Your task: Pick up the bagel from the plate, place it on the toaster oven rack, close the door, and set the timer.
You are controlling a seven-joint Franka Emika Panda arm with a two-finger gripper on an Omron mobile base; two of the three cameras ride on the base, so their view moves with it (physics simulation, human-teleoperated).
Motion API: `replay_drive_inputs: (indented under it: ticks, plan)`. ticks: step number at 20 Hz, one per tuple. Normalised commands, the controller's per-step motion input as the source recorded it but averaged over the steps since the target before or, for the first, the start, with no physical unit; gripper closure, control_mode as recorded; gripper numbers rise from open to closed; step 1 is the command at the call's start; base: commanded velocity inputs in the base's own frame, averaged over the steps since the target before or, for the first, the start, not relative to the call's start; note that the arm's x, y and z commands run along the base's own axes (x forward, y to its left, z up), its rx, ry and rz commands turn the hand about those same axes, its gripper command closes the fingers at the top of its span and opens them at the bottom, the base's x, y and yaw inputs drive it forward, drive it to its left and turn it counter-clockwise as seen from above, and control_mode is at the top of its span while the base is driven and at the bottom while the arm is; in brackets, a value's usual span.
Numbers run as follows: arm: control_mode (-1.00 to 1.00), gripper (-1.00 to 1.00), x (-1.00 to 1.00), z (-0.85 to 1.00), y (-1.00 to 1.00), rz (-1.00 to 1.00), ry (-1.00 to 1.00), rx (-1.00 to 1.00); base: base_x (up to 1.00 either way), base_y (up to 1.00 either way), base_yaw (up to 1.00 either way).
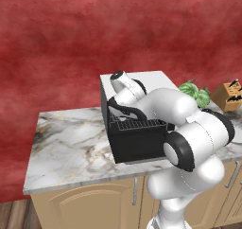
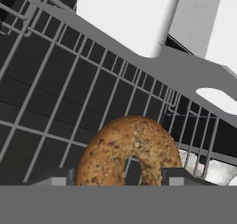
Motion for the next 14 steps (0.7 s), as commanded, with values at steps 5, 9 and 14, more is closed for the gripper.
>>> replay_drive_inputs:
  ticks: [5, 9, 14]
  plan:
    - [-1.00, -1.00, -0.17, 0.05, 0.02, 0.00, -0.08, 0.06, 0.00, 0.00, 0.00]
    - [-1.00, -1.00, -0.32, 0.51, 0.16, 0.00, -0.03, 0.08, 0.00, 0.00, 0.00]
    - [-1.00, -1.00, -0.77, 0.78, 0.05, 0.00, -0.04, 0.11, 0.00, 0.00, 0.00]
